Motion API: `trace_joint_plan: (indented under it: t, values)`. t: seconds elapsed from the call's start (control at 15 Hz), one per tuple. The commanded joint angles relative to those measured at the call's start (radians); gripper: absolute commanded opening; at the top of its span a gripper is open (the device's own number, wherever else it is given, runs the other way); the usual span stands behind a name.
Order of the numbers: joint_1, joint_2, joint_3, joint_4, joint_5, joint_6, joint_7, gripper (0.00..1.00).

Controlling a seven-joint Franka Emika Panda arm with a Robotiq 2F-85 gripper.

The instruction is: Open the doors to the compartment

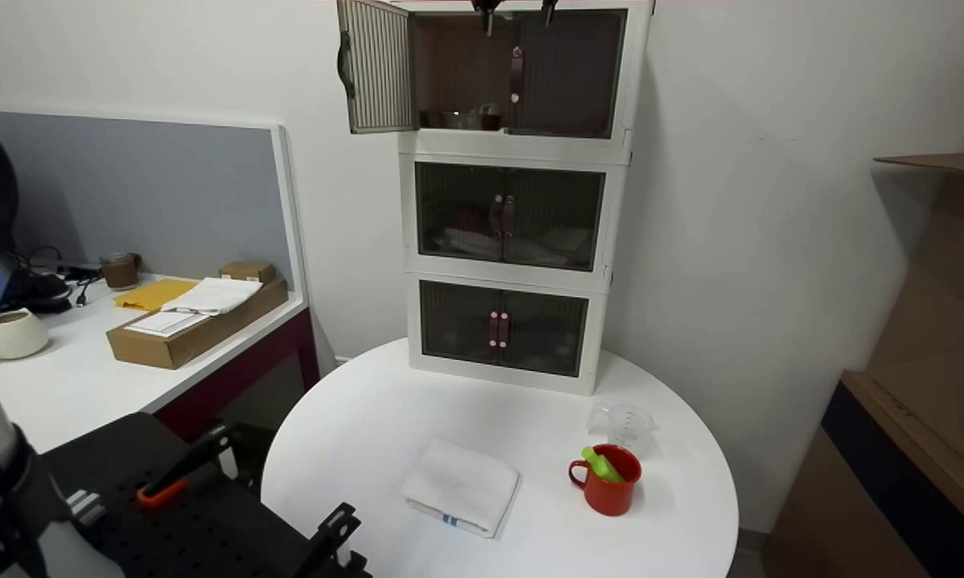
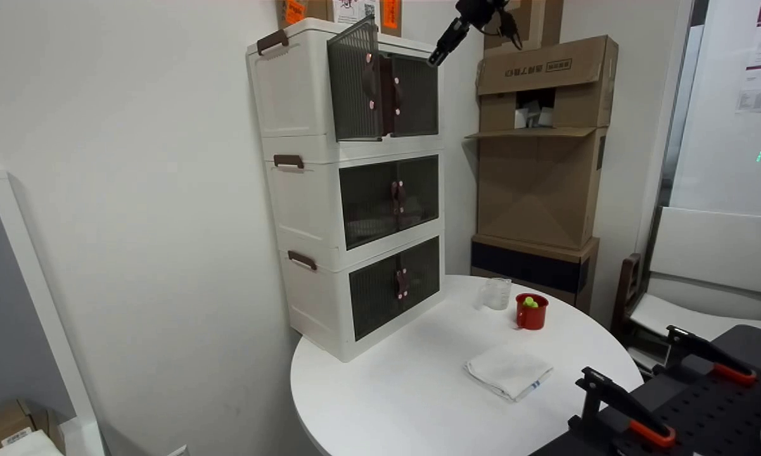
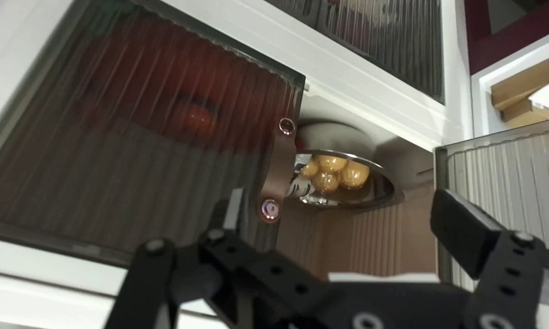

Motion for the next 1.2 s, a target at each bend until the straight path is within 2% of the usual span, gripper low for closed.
trace_joint_plan:
  t: [0.0, 0.13, 0.2, 0.53, 0.87, 1.13]
  values:
    - [-0.024, 0.072, 0.001, 0.054, 0.206, -0.077, -0.223, 1.00]
    - [-0.035, 0.112, -0.001, 0.086, 0.255, -0.146, -0.230, 1.00]
    - [-0.021, 0.066, -0.001, 0.026, 0.206, -0.085, -0.196, 1.00]
    - [-0.029, 0.102, 0.004, 0.059, 0.238, -0.129, -0.213, 1.00]
    - [-0.048, 0.108, 0.014, 0.066, 0.383, -0.280, -0.356, 1.00]
    - [-0.061, 0.116, -0.008, 0.077, 0.437, -0.343, -0.400, 1.00]
